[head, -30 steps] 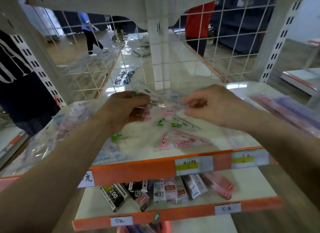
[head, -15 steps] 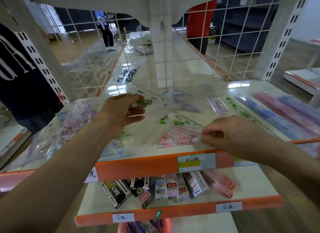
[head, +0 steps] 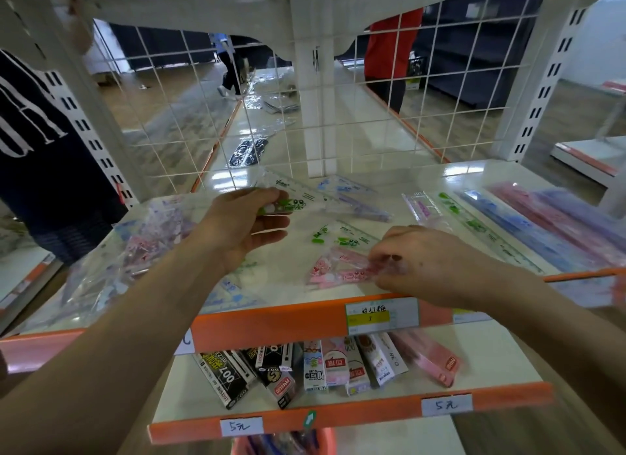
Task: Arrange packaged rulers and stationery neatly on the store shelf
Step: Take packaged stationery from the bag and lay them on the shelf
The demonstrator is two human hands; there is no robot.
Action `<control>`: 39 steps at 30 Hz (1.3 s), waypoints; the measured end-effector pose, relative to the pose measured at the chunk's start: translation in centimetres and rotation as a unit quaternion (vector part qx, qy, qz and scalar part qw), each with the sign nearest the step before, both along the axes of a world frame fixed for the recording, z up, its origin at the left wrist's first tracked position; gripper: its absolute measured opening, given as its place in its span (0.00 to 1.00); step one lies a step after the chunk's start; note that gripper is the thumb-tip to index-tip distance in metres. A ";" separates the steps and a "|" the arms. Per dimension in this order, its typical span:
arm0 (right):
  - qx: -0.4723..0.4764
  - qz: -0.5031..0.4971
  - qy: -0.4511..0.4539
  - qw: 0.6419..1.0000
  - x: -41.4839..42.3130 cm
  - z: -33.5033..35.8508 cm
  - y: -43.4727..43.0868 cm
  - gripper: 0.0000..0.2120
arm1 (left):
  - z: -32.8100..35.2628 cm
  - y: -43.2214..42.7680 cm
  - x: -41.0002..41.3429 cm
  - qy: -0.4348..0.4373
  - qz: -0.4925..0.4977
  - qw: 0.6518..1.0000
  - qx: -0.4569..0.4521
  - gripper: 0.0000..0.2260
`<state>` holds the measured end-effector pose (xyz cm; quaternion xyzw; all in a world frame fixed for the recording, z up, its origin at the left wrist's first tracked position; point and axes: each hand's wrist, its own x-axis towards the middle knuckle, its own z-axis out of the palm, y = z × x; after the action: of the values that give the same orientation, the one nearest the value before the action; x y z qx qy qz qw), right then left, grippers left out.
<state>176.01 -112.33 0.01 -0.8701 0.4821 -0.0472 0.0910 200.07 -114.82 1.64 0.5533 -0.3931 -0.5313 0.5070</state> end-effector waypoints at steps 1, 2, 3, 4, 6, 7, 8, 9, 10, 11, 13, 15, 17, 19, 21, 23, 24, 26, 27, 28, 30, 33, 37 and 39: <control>0.004 0.005 -0.002 1.000 0.0 0.1 0.0 0.12 | 0.1 0.0 -0.1 0.003 -0.001 1.000 -0.002 0.06; 0.003 0.011 -0.003 1.000 0.0 0.1 0.0 0.12 | 0.2 0.1 -0.1 0.005 -0.003 1.000 -0.005 0.06; 0.001 0.015 -0.004 1.000 0.0 0.1 0.0 0.11 | 0.2 0.1 -0.2 0.006 -0.006 1.000 -0.009 0.05; -0.001 0.018 -0.007 1.000 0.0 0.0 -0.1 0.11 | 0.3 0.1 -0.3 0.007 -0.010 1.000 -0.011 0.04; 0.001 0.023 -0.012 1.000 0.0 0.0 -0.1 0.10 | 0.4 0.2 -0.6 0.011 -0.019 1.000 -0.011 0.02; 0.007 0.025 -0.013 1.000 -0.1 0.1 0.0 0.10 | 0.4 0.2 -0.7 0.015 -0.023 1.000 -0.010 0.02; 0.010 0.025 -0.015 1.000 -0.2 0.2 0.1 0.09 | 0.4 0.2 -0.8 0.018 -0.026 0.999 -0.009 0.02; 0.006 0.019 -0.021 1.000 -0.4 0.5 0.1 0.09 | 0.4 0.1 -0.8 0.021 -0.031 0.999 -0.007 0.02; -0.013 0.009 -0.038 0.999 -0.8 0.9 0.2 0.07 | 0.3 0.0 -0.8 0.022 -0.037 0.999 -0.005 0.03; -0.048 -0.004 -0.068 0.996 -1.0 1.4 0.1 0.04 | 0.3 -0.1 -0.9 0.021 -0.044 0.999 -0.003 0.04; -0.125 -0.033 -0.129 0.983 -1.4 2.5 -0.3 0.03 | 0.3 -0.3 -1.1 0.017 -0.060 0.998 -0.001 0.05; -0.167 -0.049 -0.127 0.977 -1.2 3.3 -0.9 0.06 | 0.4 -0.6 -1.7 0.017 -0.080 0.997 0.001 0.05; -0.173 -0.050 -0.102 0.978 -0.6 3.3 -1.4 0.11 | 0.6 -0.8 -2.6 0.022 -0.103 0.994 0.003 0.04; -0.160 -0.053 -0.093 0.981 0.0 3.3 -1.5 0.12 | 0.8 -1.0 -3.3 0.030 -0.112 0.993 0.003 0.03; -0.154 -0.056 -0.088 0.982 0.3 3.1 -1.8 0.11 | 0.9 -1.2 -3.8 0.031 -0.111 0.993 0.003 0.02; -0.150 -0.062 -0.071 0.984 0.4 2.9 -2.2 0.10 | 0.8 -1.5 -4.0 0.023 -0.112 0.993 0.008 0.03; -0.145 -0.067 -0.063 0.985 0.4 2.9 -2.4 0.09 | 0.8 -1.6 -4.0 0.010 -0.113 0.993 0.011 0.03; -0.127 -0.081 -0.053 0.987 0.3 2.9 -2.7 0.10 | 0.5 -2.0 -3.9 -0.056 -0.104 0.993 0.013 0.04; -0.117 -0.088 -0.044 0.988 0.2 2.8 -2.9 0.10 | 0.3 -2.4 -3.7 -0.106 -0.093 0.990 0.007 0.04; -0.108 -0.094 -0.032 0.989 0.1 2.7 -3.0 0.09 | 0.1 -2.7 -3.4 -0.150 -0.080 0.985 -0.001 0.04; -0.091 -0.105 -0.001 0.990 -0.1 2.5 -3.2 0.08 | -0.1 -3.1 -2.7 -0.188 -0.059 0.980 -0.010 0.04; -0.070 -0.106 0.032 0.991 0.0 1.8 -3.6 0.08 | -0.3 -3.2 -1.4 -0.189 -0.041 0.981 -0.003 0.05; -0.044 -0.096 0.057 0.993 0.6 1.3 -3.9 0.10 | -0.3 -3.0 -0.2 -0.192 -0.028 0.981 -0.005 0.05; -0.036 -0.087 0.081 0.992 0.8 1.1 -4.0 0.11 | 0.0 -2.7 0.6 -0.196 -0.017 0.980 -0.007 0.05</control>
<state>176.84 -116.28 1.08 -0.8287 0.5595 -0.0012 0.0160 200.66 -117.55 1.63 0.6361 -0.4986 -0.4181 0.4147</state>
